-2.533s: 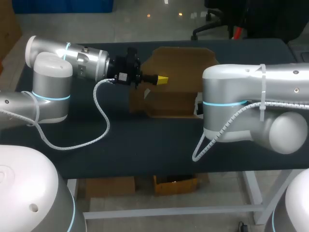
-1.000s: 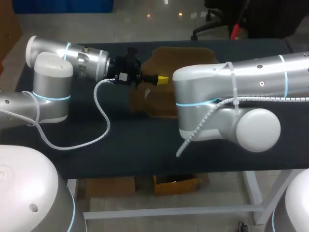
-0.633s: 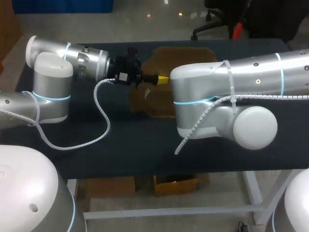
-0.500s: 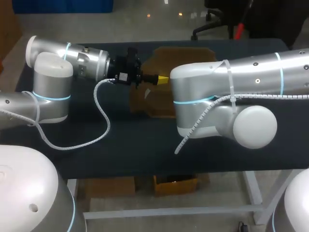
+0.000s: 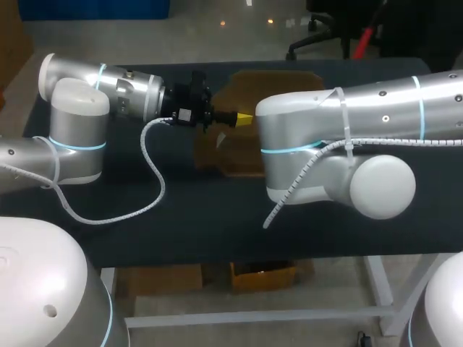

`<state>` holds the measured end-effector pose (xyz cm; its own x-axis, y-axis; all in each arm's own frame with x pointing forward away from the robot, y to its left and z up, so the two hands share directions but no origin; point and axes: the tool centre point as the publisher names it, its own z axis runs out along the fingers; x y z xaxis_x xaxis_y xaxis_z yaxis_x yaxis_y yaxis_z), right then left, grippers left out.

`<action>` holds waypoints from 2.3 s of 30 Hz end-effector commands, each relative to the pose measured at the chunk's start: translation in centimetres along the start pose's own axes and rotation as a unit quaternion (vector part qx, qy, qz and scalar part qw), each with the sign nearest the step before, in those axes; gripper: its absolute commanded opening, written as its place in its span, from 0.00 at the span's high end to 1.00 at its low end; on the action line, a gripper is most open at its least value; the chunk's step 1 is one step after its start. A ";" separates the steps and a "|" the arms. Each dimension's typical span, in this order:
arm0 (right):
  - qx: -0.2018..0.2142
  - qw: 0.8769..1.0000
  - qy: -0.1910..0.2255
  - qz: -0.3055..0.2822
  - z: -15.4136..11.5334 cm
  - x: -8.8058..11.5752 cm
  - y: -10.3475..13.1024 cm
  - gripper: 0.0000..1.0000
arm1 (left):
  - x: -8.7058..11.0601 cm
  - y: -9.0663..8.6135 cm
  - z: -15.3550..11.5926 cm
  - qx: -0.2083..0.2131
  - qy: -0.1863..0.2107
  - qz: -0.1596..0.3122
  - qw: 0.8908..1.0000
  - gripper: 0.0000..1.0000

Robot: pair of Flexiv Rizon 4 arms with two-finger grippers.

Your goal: Assemble the packaging by folding the flat box into shape, placing the metal phone stand inside, and closing the box properly

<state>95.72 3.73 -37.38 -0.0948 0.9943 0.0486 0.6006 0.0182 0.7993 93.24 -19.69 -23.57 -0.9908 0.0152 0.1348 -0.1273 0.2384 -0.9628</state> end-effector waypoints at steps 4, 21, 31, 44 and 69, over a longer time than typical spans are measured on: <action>0.000 1.000 0.016 -0.006 -0.2 0.2 0.0 1.00 | 0.0 0.2 -0.1 0.003 -0.001 0.002 1.000 1.00; 0.039 0.996 0.076 -0.029 -1.3 0.3 1.5 1.00 | 2.3 -1.2 -0.2 -0.025 -0.022 0.081 0.996 0.00; 0.068 0.989 0.122 -0.041 -1.6 -0.2 2.2 1.00 | 3.8 -2.9 -2.2 -0.038 -0.026 0.121 0.992 0.00; 0.097 0.976 0.190 -0.042 -1.8 -1.1 2.5 1.00 | 6.0 -3.0 -5.2 -0.068 -0.032 0.144 0.987 0.00; 0.178 0.934 0.298 -0.085 -2.8 -1.2 3.7 1.00 | 6.2 -1.6 -11.9 -0.133 -0.062 0.128 0.981 0.00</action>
<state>95.73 2.85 -33.45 -0.4879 0.8457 0.2163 0.6598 0.1951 0.7256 88.12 -9.16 -18.74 -0.9881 -0.0108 -0.1534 0.1291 0.4838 -0.8656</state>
